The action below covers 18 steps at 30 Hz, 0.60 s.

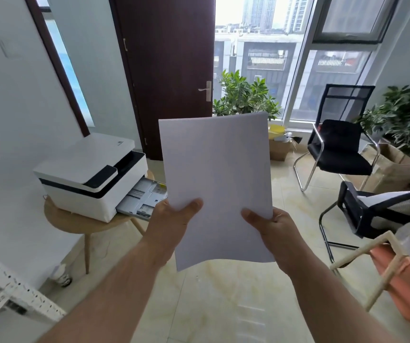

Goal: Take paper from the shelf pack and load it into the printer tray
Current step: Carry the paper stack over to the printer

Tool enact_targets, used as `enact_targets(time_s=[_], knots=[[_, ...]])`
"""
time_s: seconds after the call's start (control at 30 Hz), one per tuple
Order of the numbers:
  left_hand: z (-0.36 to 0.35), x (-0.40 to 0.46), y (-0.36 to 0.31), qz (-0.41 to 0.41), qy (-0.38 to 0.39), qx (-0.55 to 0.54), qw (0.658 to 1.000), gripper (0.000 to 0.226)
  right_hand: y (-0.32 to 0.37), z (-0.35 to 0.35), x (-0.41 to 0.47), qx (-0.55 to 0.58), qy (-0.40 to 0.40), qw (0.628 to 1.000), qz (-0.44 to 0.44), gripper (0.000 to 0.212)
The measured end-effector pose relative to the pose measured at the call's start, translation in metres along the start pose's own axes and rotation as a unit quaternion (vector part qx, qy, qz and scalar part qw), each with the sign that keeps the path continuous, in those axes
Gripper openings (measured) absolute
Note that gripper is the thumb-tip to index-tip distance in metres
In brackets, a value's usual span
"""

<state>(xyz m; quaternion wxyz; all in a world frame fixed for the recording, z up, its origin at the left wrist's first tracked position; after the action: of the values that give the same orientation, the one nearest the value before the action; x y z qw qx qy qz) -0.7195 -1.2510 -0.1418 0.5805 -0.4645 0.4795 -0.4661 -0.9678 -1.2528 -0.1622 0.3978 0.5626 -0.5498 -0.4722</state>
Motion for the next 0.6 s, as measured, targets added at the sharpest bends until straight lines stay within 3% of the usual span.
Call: enact_targets(time_s=[0.6], knots=[[-0.047, 0.147, 0.005, 0.048, -0.156, -0.017, 0.987, 0.028, 0.007, 0.006, 0.219, -0.023, 0.122, 0.991, -0.057, 0.014]])
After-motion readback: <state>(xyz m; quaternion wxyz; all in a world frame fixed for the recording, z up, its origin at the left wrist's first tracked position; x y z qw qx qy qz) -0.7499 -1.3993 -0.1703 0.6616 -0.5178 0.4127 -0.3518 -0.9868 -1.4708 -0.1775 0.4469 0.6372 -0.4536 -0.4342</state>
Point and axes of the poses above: each hand's wrist, its own x-axis towards the middle knuckle, its own z-axis out of the back of the hand, y = z × x, the point moved 9 cm from there along x, towards the middle knuckle, and after that the axes turned 13 degrees about x, right-handed, at the moved point
